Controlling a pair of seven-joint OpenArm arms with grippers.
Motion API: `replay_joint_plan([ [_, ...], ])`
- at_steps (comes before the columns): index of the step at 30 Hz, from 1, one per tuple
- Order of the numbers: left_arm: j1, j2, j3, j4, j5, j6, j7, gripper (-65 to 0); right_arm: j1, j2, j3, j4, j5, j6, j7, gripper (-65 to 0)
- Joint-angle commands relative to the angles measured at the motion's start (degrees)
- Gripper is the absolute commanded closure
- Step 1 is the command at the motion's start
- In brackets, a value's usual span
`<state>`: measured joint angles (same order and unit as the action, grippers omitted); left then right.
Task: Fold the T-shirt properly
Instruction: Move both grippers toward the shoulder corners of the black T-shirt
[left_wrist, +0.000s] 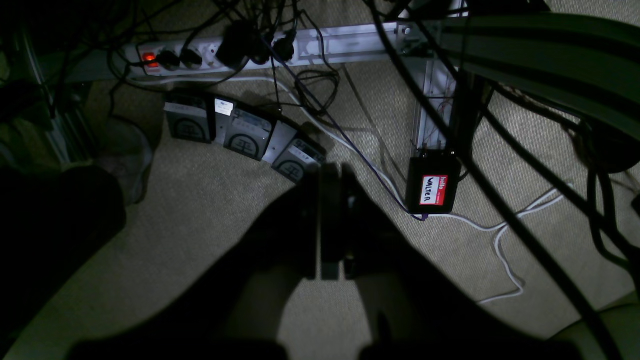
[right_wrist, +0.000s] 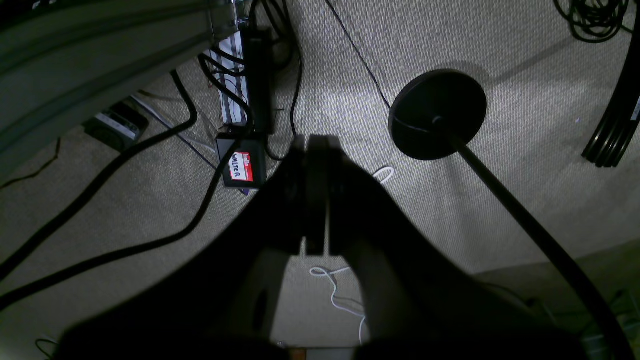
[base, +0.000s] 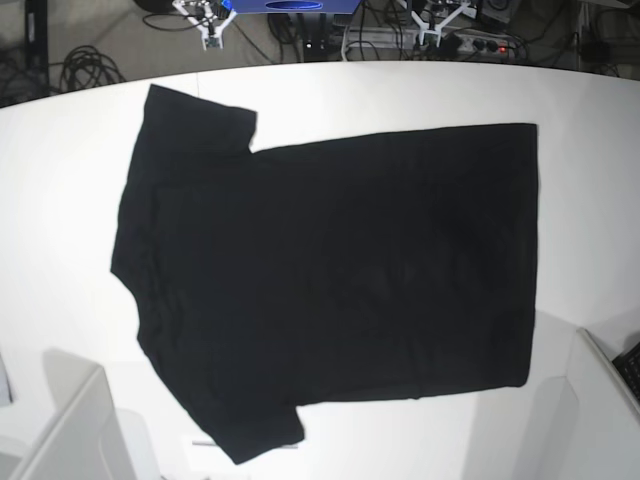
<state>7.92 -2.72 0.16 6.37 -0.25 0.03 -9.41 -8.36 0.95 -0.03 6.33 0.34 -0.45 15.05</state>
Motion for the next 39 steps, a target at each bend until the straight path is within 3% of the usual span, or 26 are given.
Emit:
replay_joint_plan([
  [1, 0.6, 0.0, 0.4, -0.1, -0.1, 0.3, -0.1, 0.0, -0.4, 0.3, -0.2, 0.0, -0.1, 0.0, 0.1, 0.0],
  [19, 1.5, 0.0, 0.4, 0.0, 0.6, 0.3, -0.3, 0.0, -0.1, 0.4, -0.2, 0.0, -0.1, 0.0, -6.5, 0.0],
  [23, 2.9, -0.2, 0.5, 2.3, 0.6, 0.3, -0.3, 0.0, -1.5, 1.2, 0.2, 0.1, 0.1, 0.1, -1.9, 0.0],
  [28, 12.1, -1.7, 0.5, 17.4, 0.6, 0.3, -0.3, 0.0, -3.9, 1.3, 2.9, 0.1, 0.7, 0.1, 0.8, 0.0],
  [35, 19.5, -4.4, 0.0, 26.9, -0.1, 0.3, -0.3, 0.0, -12.8, 1.3, 10.7, 15.0, 1.6, 0.1, -0.1, 0.0],
  [39, 23.8, -6.2, -0.2, 34.3, -0.1, 0.3, -0.4, 0.0, -18.8, 0.9, 13.5, 27.5, 1.6, 0.1, -6.0, 0.0],
])
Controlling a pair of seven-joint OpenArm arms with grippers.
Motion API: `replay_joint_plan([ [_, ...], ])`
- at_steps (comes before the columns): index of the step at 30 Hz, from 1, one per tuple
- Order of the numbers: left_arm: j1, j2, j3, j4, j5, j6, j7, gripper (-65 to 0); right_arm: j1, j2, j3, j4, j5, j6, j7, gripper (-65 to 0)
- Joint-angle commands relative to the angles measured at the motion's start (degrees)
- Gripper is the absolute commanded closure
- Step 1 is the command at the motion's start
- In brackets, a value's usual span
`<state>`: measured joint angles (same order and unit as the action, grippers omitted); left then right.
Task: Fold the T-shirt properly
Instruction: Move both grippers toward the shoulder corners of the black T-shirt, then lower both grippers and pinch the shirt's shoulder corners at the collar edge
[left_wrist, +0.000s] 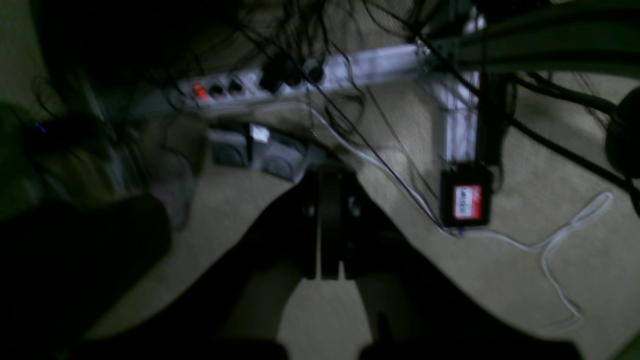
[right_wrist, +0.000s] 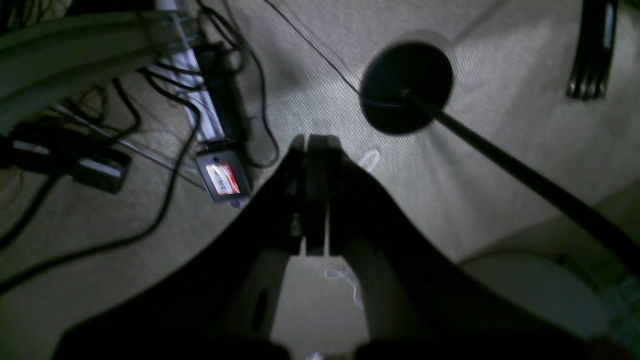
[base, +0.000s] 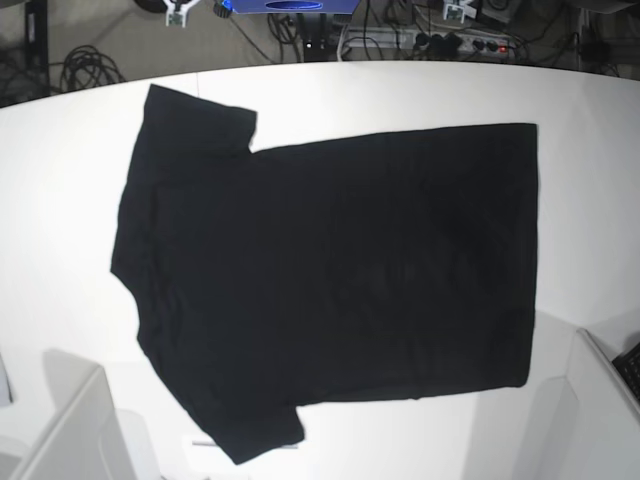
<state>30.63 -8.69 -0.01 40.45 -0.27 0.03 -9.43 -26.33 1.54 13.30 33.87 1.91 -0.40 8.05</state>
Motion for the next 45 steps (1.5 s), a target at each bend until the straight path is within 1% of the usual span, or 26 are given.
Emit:
replay_joint_plan([
  [1, 2.4, -0.6, 0.0, 2.5, -0.1, 0.3, -0.4, 0.0, -2.4, 0.1, 1.0, 3.3, 0.2, 0.1, -0.4, 0.0],
  [8, 11.0, -2.9, -0.1, 18.4, -0.1, 0.3, -0.4, 0.0, -10.7, -4.0, 6.1, 26.6, 0.2, 0.1, -11.8, 0.0],
  [11, 14.0, -3.4, -0.1, 24.7, 0.0, 0.3, -0.4, 0.0, -13.2, -5.5, 7.8, 34.8, 0.2, 0.1, -15.6, 0.0],
  [13, 16.2, -4.8, -0.1, 28.9, 0.0, 0.3, -0.4, 0.0, -14.9, -6.2, 8.2, 40.0, 0.2, 0.1, -17.7, 0.0],
  [17, 18.8, -6.4, -0.1, 34.9, -0.1, 0.3, -0.4, 0.0, -17.1, -6.2, 8.4, 48.7, 0.2, 0.1, -23.8, 0.0],
  [21, 20.8, -6.5, -0.4, 39.2, -0.1, 0.3, -0.4, 0.0, -17.5, -6.2, 10.6, 56.5, 0.2, 0.1, -31.2, 0.0],
  [27, 24.9, -6.4, -4.4, 46.8, -0.1, 0.3, -0.4, 0.0, -17.5, -6.3, 13.9, 66.9, 0.2, 0.1, -41.5, 0.0],
  [32, 28.3, -6.5, -7.4, 55.0, -0.1, 0.3, -0.2, 0.0, -17.5, -6.3, 16.8, 78.4, 0.2, 0.1, -48.4, 0.0],
  [35, 30.9, -6.5, -8.4, 60.3, -0.2, 0.3, -0.2, 0.0, -17.3, -6.3, 17.5, 82.7, 0.2, 0.1, -50.2, 0.0],
  [37, 31.7, -6.5, -8.6, 62.7, -0.2, 0.3, -0.2, 0.0, -16.4, -5.7, 17.4, 82.6, 0.2, 0.2, -50.1, 0.0],
  [39, 31.7, -6.5, -8.6, 64.0, -0.8, 0.3, -0.2, 0.0, -14.2, -6.2, 17.4, 82.6, 0.2, 0.3, -50.1, 0.0],
  [40, 31.5, -6.5, -8.6, 64.4, -2.2, 0.3, -0.2, 0.0, -13.3, -6.2, 17.4, 82.6, 0.3, 0.8, -50.1, 0.0],
  [41, 31.3, -6.5, -8.6, 64.4, -3.9, 0.3, -0.2, 0.0, -12.0, -6.2, 17.5, 82.5, 0.9, 2.6, -50.1, 0.0],
  [43, 29.9, -6.6, -8.6, 64.5, -7.8, 0.3, -0.2, 0.0, -9.3, -6.2, 18.7, 82.5, 5.6, 8.5, -50.1, 0.0],
  [45, 29.0, -6.6, -8.7, 64.5, -10.8, 0.3, -0.1, 0.0, -6.6, -6.2, 22.3, 82.5, 13.3, 14.7, -50.6, -0.3],
])
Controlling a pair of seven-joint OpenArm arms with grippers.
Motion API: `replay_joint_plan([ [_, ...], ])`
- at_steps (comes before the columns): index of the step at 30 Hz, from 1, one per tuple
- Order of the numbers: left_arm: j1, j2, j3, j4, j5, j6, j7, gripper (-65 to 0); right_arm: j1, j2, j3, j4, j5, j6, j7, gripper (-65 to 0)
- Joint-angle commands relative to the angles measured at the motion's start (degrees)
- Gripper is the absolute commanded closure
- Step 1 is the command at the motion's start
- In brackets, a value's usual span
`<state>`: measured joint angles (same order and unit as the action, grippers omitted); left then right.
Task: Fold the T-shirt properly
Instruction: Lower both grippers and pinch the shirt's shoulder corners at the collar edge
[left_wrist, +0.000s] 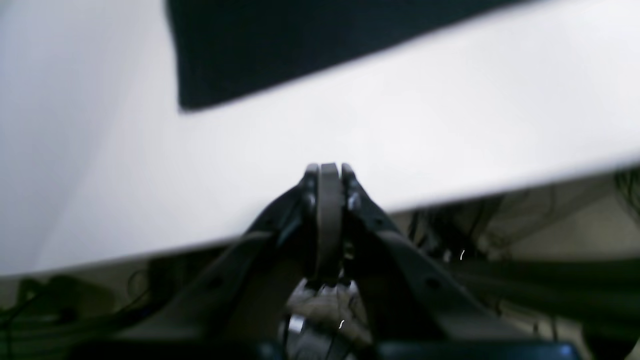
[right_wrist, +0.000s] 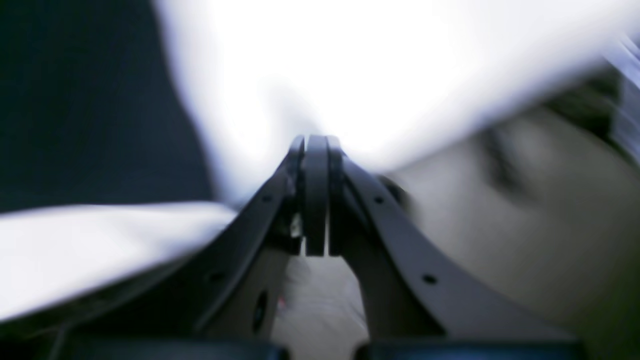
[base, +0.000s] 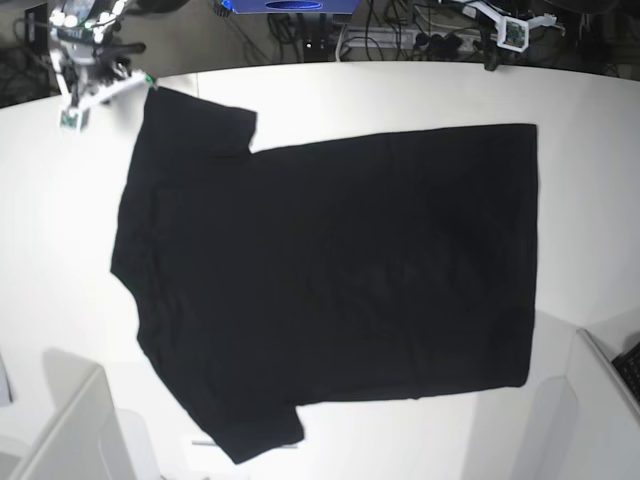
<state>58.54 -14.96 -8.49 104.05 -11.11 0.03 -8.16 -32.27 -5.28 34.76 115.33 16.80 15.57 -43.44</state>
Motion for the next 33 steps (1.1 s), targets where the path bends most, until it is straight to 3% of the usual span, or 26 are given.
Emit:
replay_joint_plan([
  [1, 0.9, -0.3, -1.1, 0.9, -1.2, 0.3, -1.5, 0.0, 0.8, 0.6, 2.9, 1.0, 2.5, 1.1, 0.1, -7.4],
  [4, 0.8, -0.3, -2.4, 1.2, -4.0, 0.3, -1.5, -6.1, 4.4, 0.9, 7.4, 0.6, 10.6, 3.1, -5.2, -27.0],
  [6, 0.7, -0.3, -3.2, 1.3, -5.3, 0.3, -1.5, -12.8, 7.2, 1.0, 10.1, 0.0, 13.2, 3.1, -9.9, -35.6],
  [10, 0.5, -0.3, -5.5, 1.4, -7.7, -0.8, -1.6, -31.3, 11.8, 1.0, 13.3, -1.8, 14.6, 3.5, -18.6, -38.1],
  [14, -0.6, -0.3, -8.5, 1.3, -14.6, -8.4, -1.4, -43.6, 14.4, 1.0, 13.5, -5.7, 14.6, 5.4, -22.1, -38.3],
  [19, -1.3, -0.4, -13.3, 1.0, -26.5, -14.8, -0.9, -39.7, 16.1, 1.5, 13.5, -13.1, 14.5, 8.2, -22.0, -38.3],
  [25, -2.2, -1.4, -14.1, -1.1, -27.3, -15.2, -0.9, -37.4, 16.8, 3.7, 13.3, -20.7, 14.6, 8.3, -20.3, -38.1],
  [29, -3.6, -1.3, -13.8, -2.7, -27.6, -15.2, -0.9, -37.4, 15.5, 2.8, 12.6, -20.8, 14.6, 8.4, -20.9, -37.8],
  [33, -4.4, -1.3, -13.8, -4.2, -27.7, -15.2, -0.9, -37.8, 13.3, 1.9, 7.5, -20.8, 14.6, 8.4, -20.3, -37.7],
])
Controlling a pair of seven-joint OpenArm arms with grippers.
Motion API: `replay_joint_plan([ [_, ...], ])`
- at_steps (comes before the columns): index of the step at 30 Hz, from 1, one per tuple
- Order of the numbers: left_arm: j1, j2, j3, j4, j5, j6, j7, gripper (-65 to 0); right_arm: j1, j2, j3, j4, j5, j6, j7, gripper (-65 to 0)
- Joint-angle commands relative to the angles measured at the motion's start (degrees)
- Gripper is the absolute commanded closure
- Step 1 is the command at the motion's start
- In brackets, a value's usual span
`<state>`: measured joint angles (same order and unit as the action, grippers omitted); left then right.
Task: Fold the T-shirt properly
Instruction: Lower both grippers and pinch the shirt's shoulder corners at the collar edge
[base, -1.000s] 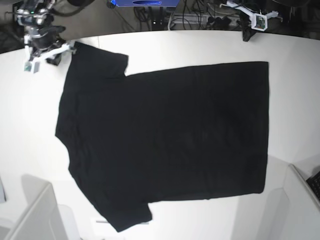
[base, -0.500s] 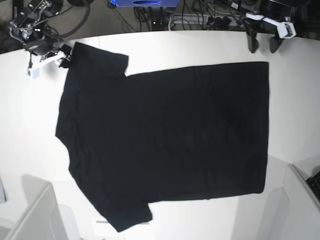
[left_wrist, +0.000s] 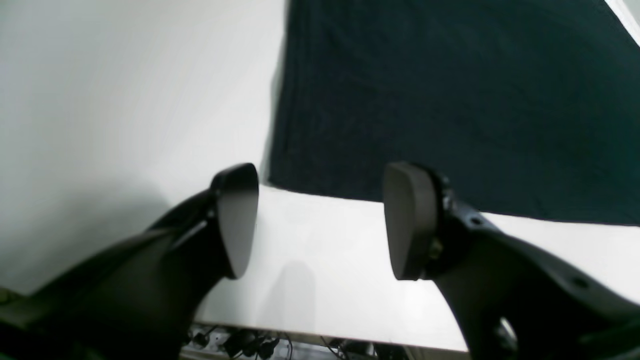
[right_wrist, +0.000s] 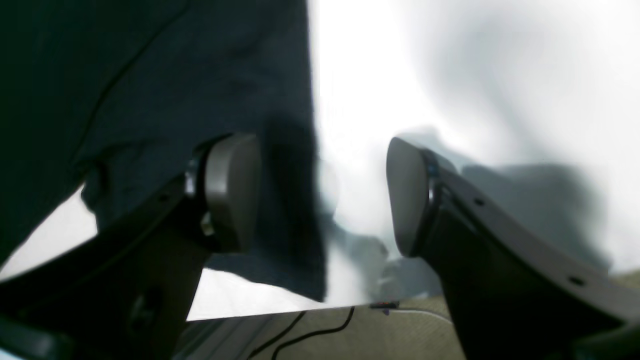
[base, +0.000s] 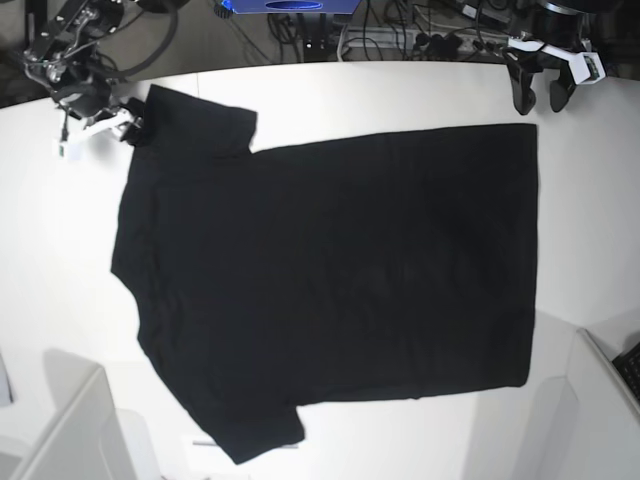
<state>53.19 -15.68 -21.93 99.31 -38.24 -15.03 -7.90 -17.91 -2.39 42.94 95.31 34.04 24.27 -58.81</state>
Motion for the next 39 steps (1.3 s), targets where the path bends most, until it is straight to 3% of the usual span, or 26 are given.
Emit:
replay_joint_plan([
  [1, 0.7, -0.5, -0.3, 0.5, -0.6, -0.1, -1.2, -37.8, -1.5, -1.1, -1.7, -0.8, -2.6, -0.3, -5.0, -37.7],
  [12, 0.6, -0.5, -0.4, 0.1, -1.0, -0.1, -1.2, -37.7, -2.8, -1.2, -5.4, -0.8, -2.6, -0.3, -5.0, -37.5],
  [16, -0.1, -0.7, -0.4, -0.5, -7.2, -0.1, -1.1, -38.0, -2.8, -1.2, -5.4, -1.1, -2.6, -0.3, -5.0, -36.0],
  [22, -1.1, -0.7, -0.3, -1.7, -9.5, -0.1, -0.4, -38.0, -2.6, -1.1, -5.4, -1.4, -2.6, -0.3, -5.0, -13.2],
  [24, -1.5, -0.5, -0.8, -1.9, -9.5, -0.1, 3.3, -38.2, -2.4, -1.1, -5.2, -1.4, -2.6, -0.3, -5.0, -1.5],
  [25, -2.2, -0.5, -1.0, -1.9, -9.5, -0.1, 5.0, -38.2, -2.4, -1.1, -5.0, -1.4, -2.6, -0.3, -5.0, 0.0],
  [31, -4.4, -0.3, -1.8, -2.6, -9.7, -0.1, 8.6, -38.3, -2.5, -1.1, -4.9, -1.5, -2.6, -0.3, -5.2, 0.0],
  [37, -6.1, -0.6, -2.1, -6.9, -19.5, -0.1, 9.0, -38.3, -2.8, -1.1, -5.0, -1.5, -2.6, -0.3, -5.5, 0.0],
  [39, -7.3, -0.6, -1.8, -7.9, -20.2, -0.1, 9.0, -38.0, -2.8, -1.1, -4.9, -1.5, -2.6, -0.3, -5.5, 0.0],
])
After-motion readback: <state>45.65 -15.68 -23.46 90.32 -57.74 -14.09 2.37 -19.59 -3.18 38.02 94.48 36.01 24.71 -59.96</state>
